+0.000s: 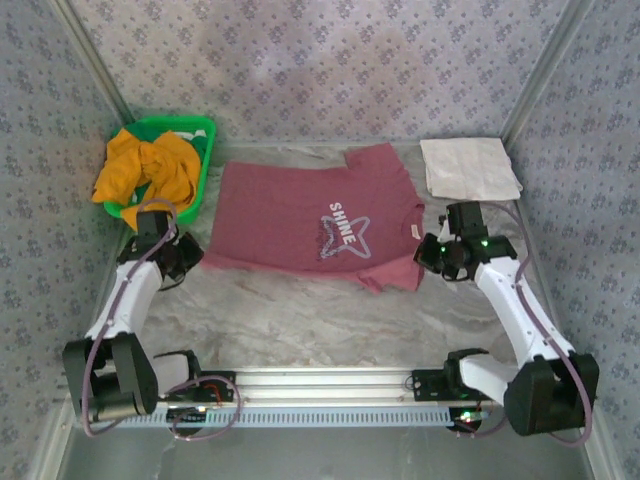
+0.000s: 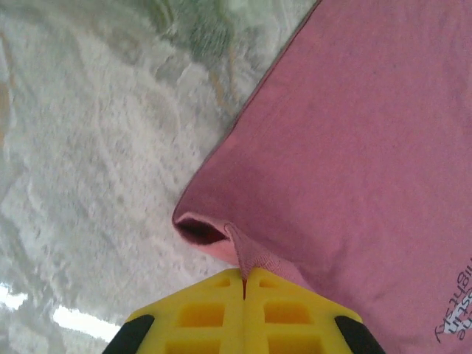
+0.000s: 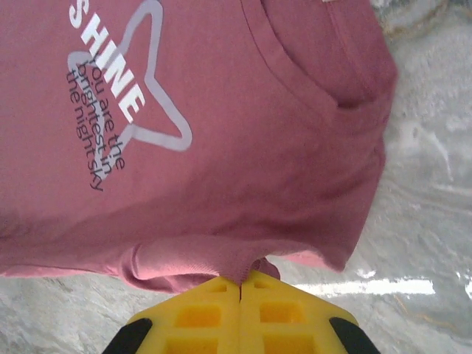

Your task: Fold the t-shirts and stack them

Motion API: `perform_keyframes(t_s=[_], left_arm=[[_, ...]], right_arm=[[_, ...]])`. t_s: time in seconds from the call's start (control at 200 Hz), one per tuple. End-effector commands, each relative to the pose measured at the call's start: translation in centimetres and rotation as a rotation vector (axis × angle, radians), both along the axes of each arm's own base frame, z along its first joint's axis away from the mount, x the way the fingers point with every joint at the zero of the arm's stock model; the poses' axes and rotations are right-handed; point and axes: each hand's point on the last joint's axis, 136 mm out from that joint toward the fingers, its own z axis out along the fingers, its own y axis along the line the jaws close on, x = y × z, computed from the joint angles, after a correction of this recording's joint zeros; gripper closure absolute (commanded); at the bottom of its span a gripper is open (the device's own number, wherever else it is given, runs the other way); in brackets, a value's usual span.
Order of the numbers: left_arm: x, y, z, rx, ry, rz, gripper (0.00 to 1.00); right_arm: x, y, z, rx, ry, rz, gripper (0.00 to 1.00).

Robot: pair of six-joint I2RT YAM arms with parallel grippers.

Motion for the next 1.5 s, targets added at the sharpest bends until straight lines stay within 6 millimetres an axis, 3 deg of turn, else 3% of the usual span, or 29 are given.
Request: perform_keyframes(t_s=[0.0, 0.295, 0.795, 0.809, 1.059, 1.184, 1.344, 1.434, 1.494], left_arm=[[2.6, 0.3, 1.3, 0.022, -0.064, -0.036, 1.0], [5.2, 0.3, 0.7, 0.035, -0.028, -0.086, 1.0], [8.7, 1.0, -1.4, 0.08, 0.022, -0.114, 1.0], [8.9, 1.1, -1.4, 0.082, 0.021, -0.114, 1.0], [10.2, 0.7, -1.4, 0.106, 0.025, -0.149, 1.0], [11.6, 0.2, -1.3, 0.106, 0.017, -0.169, 1.0], [14.2, 0.3, -1.7, 0.138, 0.027, -0.191, 1.0], [15.5, 0.6, -1.1, 0.164, 0.024, -0.204, 0.69], [15.9, 0.5, 0.0, 0.179, -0.003, -0.206, 0.64]], right_arm=[[1.9, 0.4, 1.3, 0.01, -0.039, 0.035, 1.0], [4.7, 0.1, 2.1, 0.0, -0.029, 0.039, 0.99], [10.0, -0.7, -0.5, -0.041, -0.013, 0.021, 1.0], [10.8, -0.6, 0.3, -0.041, -0.035, 0.024, 1.0], [12.4, -0.3, 0.4, -0.042, -0.042, 0.046, 1.0], [13.5, -0.2, 0.7, -0.03, -0.048, 0.037, 0.99], [16.3, -0.1, 0.7, -0.013, -0.054, 0.017, 0.98], [18.3, -0.3, 1.0, 0.011, -0.06, 0.002, 0.84], [19.4, -0.7, 1.7, 0.006, -0.067, 0.001, 0.79]])
